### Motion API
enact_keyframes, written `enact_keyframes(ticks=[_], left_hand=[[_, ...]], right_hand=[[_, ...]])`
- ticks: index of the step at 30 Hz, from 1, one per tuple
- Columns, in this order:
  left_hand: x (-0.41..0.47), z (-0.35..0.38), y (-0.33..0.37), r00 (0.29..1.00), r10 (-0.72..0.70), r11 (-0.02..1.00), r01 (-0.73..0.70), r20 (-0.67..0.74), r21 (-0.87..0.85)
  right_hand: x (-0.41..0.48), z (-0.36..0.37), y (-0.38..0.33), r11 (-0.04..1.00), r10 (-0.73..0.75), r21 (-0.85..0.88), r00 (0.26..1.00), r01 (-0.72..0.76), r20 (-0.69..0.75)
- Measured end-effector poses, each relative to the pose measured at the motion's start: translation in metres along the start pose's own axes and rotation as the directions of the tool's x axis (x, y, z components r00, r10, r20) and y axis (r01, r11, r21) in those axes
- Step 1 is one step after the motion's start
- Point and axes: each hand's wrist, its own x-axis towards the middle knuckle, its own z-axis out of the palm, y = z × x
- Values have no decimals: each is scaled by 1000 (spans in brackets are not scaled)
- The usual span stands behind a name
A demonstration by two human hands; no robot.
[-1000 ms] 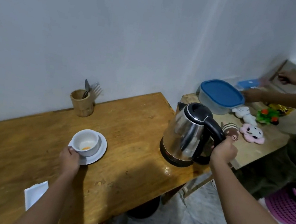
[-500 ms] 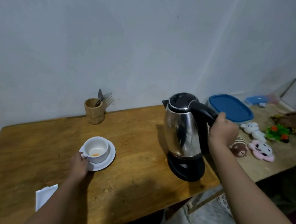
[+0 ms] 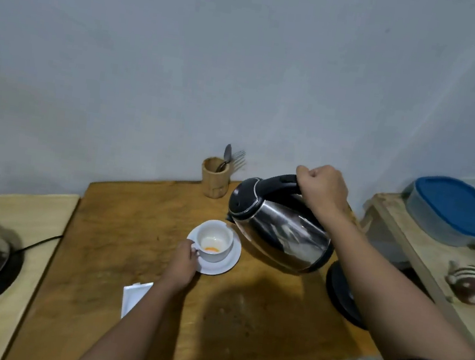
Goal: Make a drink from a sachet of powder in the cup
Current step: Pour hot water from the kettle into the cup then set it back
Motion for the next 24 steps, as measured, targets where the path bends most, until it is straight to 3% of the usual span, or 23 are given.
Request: enact_keyframes(ticks=[4,15,24], left_hand=[[2,1,6,995,48,998,-52,89,44],[14,-6,10,995,-37,995,28,96,95],[22,-10,11,987,-70,995,60,146,75]], right_hand=[[2,5,-7,993,-63,-96,996,69,66],[30,26,-39,886,-348,-226,902,406,254],[32,40,-55,806,-440,-269,838,527,322]])
